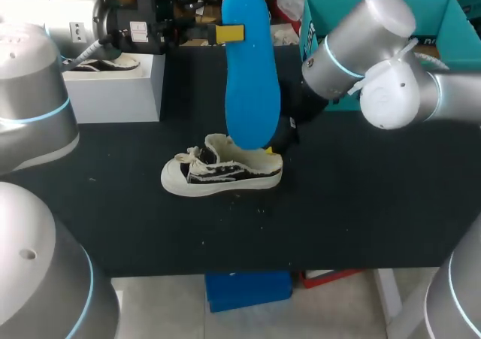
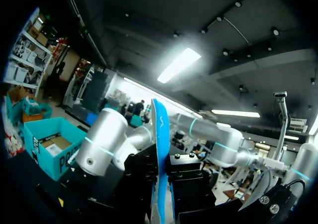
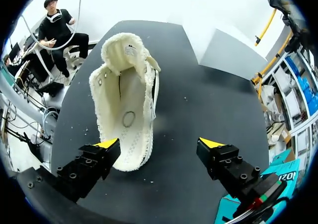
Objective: Take the shoe out of the shoebox, open the shoe tongue, remove and reinsert the insole, then place the shoe into the shoebox
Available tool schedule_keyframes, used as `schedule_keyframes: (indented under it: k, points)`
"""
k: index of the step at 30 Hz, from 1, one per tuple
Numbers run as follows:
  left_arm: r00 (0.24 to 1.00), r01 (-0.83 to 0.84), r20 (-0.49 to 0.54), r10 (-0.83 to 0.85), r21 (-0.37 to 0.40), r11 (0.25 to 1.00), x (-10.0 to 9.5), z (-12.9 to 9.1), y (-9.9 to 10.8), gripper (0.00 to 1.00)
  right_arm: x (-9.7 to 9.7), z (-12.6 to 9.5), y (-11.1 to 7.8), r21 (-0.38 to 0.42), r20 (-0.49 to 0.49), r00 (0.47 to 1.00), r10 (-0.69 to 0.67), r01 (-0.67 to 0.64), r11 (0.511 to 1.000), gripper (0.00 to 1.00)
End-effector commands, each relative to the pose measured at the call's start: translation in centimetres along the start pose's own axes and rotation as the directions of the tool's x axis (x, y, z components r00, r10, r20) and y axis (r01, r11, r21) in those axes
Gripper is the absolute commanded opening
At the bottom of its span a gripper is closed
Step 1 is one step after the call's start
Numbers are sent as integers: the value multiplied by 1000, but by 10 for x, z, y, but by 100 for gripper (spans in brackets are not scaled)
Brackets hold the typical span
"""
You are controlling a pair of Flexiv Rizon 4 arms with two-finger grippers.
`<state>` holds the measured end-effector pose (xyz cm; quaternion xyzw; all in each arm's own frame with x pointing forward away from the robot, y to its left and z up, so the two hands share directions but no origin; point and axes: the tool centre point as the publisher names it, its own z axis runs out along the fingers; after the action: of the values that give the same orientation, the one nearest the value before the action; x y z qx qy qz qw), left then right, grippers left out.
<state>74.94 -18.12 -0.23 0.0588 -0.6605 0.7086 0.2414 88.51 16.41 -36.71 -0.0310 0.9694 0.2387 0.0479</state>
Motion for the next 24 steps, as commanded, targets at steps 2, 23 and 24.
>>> schedule_keyframes:
  k: [2,23,24]
  points:
    - [1000,-1,3,1,2,1000,0,2,1,0,-5,13,11,157,-24,1000,-8,11,987,100]
    - [1000,-1,3,1,2,1000,0,2,1,0,-4,48,53,171,-112,992,-58,77,982,100]
    - [1000,-1,3,1,2,1000,0,2,1,0,-4,50,54,170,-116,992,-59,78,982,100]
